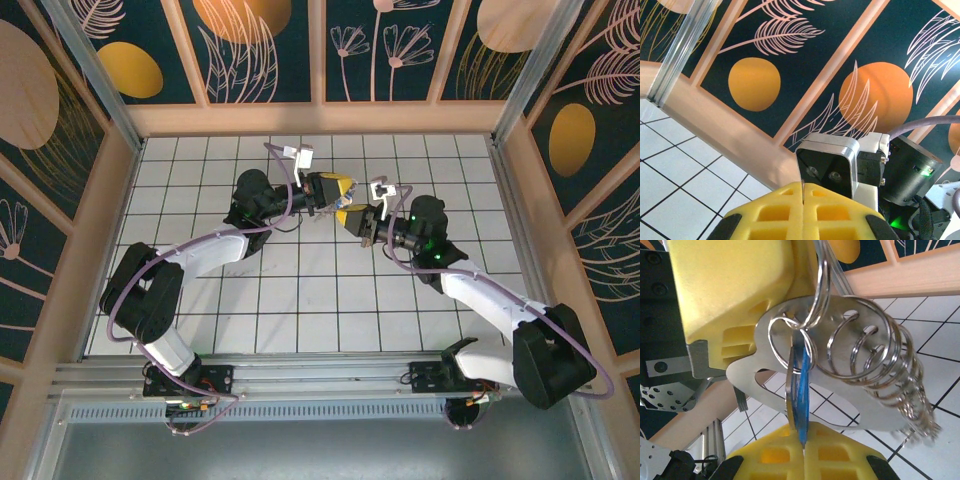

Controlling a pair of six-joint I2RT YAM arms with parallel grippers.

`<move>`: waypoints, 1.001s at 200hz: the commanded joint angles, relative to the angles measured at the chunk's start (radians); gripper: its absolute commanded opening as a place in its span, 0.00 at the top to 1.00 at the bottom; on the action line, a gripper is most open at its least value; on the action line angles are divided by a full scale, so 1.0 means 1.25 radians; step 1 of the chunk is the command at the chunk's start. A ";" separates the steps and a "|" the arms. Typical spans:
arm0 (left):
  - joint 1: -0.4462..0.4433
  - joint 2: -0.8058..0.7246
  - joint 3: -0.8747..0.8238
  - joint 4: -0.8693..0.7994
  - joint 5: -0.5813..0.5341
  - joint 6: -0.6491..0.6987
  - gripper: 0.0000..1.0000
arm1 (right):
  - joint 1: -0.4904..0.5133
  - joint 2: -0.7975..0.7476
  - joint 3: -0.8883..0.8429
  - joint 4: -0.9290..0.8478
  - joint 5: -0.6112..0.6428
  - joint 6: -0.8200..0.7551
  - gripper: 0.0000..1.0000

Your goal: Put the keys on the keyring

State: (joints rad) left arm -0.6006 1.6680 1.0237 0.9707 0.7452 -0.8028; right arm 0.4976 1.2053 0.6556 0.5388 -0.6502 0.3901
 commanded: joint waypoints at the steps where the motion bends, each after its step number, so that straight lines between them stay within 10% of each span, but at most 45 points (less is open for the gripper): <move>1: -0.004 -0.024 0.002 0.082 -0.016 -0.016 1.00 | 0.011 -0.005 0.024 -0.051 0.002 -0.030 0.98; 28: -0.004 -0.029 -0.009 0.097 -0.031 -0.027 1.00 | -0.025 -0.072 -0.004 -0.070 0.026 -0.022 0.59; 88: -0.012 -0.034 -0.058 0.181 -0.105 -0.087 1.00 | -0.143 -0.274 -0.070 -0.017 0.076 0.099 0.56; 200: -0.060 0.006 -0.102 0.317 -0.233 -0.184 1.00 | -0.128 -0.055 0.023 0.288 0.087 0.359 0.57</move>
State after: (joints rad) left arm -0.6685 1.6592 0.8963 1.2678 0.4946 -1.0008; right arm 0.3237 1.1217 0.6403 0.7628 -0.5236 0.7696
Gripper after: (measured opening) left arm 0.058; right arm 0.438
